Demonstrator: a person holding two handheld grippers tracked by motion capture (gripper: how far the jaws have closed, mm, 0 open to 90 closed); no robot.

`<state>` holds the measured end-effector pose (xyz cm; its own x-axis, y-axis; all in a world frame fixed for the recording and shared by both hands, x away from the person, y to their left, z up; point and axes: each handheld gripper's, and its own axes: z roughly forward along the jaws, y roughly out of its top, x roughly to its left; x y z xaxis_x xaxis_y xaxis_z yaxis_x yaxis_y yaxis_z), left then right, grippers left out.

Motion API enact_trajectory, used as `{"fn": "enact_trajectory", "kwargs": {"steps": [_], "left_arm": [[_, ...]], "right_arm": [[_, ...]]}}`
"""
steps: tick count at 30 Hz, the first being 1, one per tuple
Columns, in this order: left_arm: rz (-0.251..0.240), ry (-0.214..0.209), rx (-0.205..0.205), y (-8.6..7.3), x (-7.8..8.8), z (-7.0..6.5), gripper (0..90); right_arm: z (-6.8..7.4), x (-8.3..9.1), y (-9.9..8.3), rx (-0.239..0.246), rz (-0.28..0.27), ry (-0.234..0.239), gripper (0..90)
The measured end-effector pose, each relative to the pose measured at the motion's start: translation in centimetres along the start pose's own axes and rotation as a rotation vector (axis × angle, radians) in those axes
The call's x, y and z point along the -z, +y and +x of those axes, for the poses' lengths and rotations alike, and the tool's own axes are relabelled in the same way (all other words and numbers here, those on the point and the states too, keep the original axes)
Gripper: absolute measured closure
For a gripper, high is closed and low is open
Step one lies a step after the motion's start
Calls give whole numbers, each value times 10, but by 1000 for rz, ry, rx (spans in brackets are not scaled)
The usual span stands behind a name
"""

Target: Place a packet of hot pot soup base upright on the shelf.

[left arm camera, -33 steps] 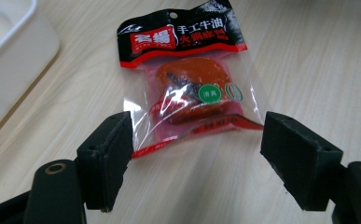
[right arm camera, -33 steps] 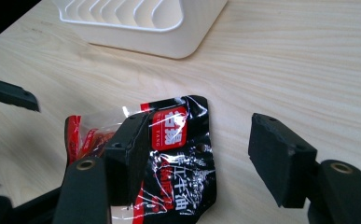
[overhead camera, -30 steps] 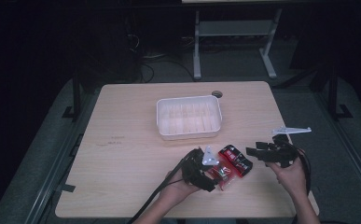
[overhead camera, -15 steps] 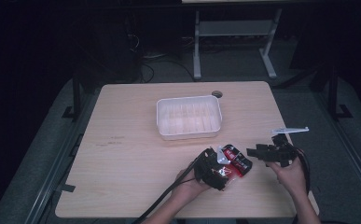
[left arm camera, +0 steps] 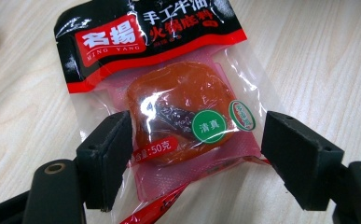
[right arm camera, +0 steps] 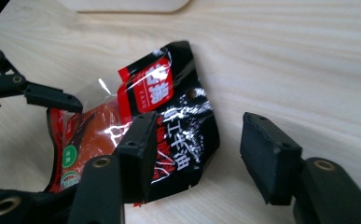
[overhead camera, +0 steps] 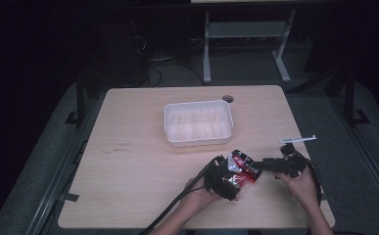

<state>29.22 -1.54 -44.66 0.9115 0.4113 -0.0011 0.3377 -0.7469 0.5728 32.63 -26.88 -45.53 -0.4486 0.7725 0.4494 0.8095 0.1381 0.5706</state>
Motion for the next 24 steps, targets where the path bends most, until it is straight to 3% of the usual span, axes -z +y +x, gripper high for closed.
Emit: {"fn": "enact_trajectory", "kwargs": {"steps": [7,15,17,19,21,24], "left_arm": [[-3,-22,8,-4,-2,5,252],[-1,-24,-7,-5,-2,6,270],[1,-24,-8,-5,-2,6,273],[0,-25,-8,-5,-3,6,278],[1,-25,-11,-6,-3,6,279],[1,-24,-16,-6,-3,6,282]], "right_arm": [[2,-11,0,-10,64,14,575],[0,-16,0,-37,72,12,682],[-1,-11,1,-55,42,52,759],[0,-6,1,-78,15,155,772],[4,-6,2,-67,25,177,743],[7,-11,4,-50,53,146,731]]}}
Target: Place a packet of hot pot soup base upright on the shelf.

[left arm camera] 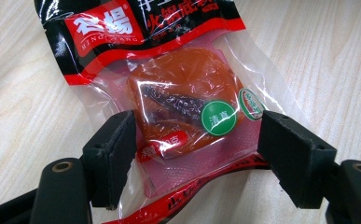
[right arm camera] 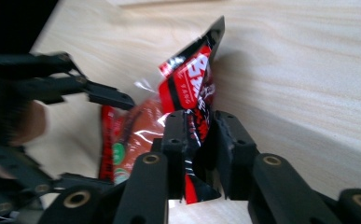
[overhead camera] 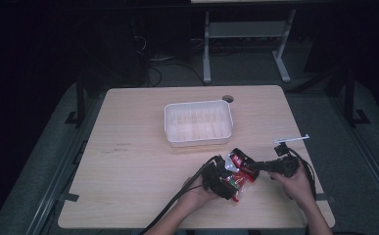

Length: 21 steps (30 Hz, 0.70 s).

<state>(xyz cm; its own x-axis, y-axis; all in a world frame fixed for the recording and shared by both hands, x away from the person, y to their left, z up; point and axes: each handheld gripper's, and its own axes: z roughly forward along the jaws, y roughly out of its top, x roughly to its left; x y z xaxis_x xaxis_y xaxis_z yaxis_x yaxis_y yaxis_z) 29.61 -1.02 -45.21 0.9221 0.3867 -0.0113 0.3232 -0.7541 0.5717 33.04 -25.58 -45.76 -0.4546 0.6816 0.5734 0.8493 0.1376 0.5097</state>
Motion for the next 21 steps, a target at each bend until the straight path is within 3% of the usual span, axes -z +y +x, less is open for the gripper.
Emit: {"fn": "enact_trajectory", "kwargs": {"steps": [3,5,7,9,14,16,17,21], "left_arm": [[-2,3,-9,-1,0,0,294],[-5,3,-14,-1,0,1,299],[-12,3,-12,-2,0,1,301],[-16,4,-9,-2,0,1,301],[-18,6,-15,-4,2,1,300],[-42,-1,4,-8,3,2,300],[-54,-6,7,-10,6,4,300],[-57,-2,4,-13,11,3,298]], "right_arm": [[-1,-8,0,-3,17,-14,695],[-2,-12,0,-2,37,-54,707],[-2,-12,0,-6,42,-65,730],[-2,-12,0,-16,40,-42,805],[2,-7,0,-15,47,-20,887],[5,-5,0,-10,47,-16,889],[12,1,0,10,34,-9,891],[22,8,1,21,10,10,892]]}}
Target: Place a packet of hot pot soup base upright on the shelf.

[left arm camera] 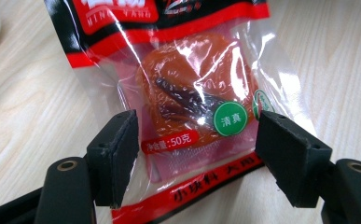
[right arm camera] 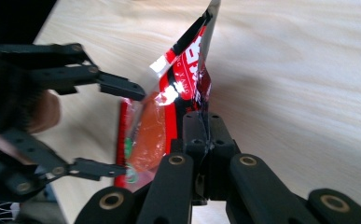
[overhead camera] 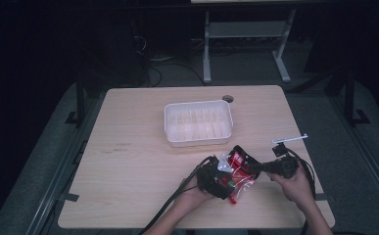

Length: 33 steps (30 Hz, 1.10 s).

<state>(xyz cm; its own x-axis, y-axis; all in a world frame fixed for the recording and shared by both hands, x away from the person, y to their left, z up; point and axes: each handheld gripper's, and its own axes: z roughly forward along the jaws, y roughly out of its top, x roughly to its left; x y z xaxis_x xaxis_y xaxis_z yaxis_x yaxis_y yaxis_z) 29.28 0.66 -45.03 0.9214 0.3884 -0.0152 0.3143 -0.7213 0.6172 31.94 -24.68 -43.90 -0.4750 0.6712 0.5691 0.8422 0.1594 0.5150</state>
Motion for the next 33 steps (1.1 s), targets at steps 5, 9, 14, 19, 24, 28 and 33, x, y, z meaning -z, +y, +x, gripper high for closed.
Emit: {"fn": "enact_trajectory", "kwargs": {"steps": [5,9,14,19,24,28,33], "left_arm": [[3,-4,-1,-8,8,2,294],[-11,8,6,-18,16,2,286],[-36,38,7,-30,33,6,282],[-62,76,27,-46,52,13,280],[-81,111,48,-64,71,20,281],[-95,132,70,-77,83,24,280],[-99,154,86,-90,95,28,281]], "right_arm": [[18,12,1,27,-53,49,891],[32,20,4,57,-82,54,891],[44,30,11,66,-108,47,893],[51,37,17,51,-131,27,893],[55,42,23,30,-167,45,893],[60,44,28,19,-185,36,892],[65,48,37,16,-208,12,892]]}}
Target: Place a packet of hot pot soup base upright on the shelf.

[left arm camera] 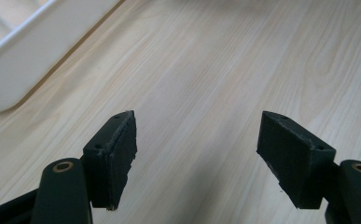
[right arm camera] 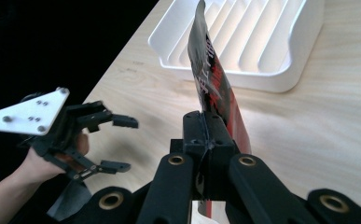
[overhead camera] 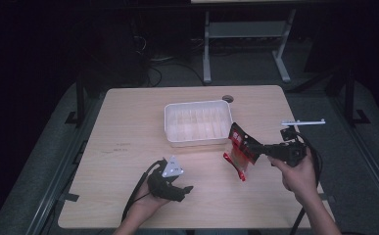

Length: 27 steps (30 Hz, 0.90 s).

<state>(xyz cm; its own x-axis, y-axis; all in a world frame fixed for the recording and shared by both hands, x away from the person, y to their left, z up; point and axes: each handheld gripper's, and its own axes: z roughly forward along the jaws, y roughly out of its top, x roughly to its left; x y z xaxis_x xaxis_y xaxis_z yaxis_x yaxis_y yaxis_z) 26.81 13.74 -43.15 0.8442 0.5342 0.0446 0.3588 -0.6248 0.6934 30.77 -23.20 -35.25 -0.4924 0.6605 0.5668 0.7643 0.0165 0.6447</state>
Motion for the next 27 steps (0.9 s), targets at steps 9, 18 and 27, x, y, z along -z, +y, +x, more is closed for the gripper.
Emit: {"fn": "enact_trajectory", "kwargs": {"steps": [9,18,27], "left_arm": [[-7,27,26,-18,17,8,281],[-16,49,47,-32,29,15,281],[-36,61,76,-38,33,20,280]], "right_arm": [[14,-3,18,13,-9,-13,892],[17,-9,37,-4,-38,-35,892],[22,-16,66,-4,-63,-98,892]]}}
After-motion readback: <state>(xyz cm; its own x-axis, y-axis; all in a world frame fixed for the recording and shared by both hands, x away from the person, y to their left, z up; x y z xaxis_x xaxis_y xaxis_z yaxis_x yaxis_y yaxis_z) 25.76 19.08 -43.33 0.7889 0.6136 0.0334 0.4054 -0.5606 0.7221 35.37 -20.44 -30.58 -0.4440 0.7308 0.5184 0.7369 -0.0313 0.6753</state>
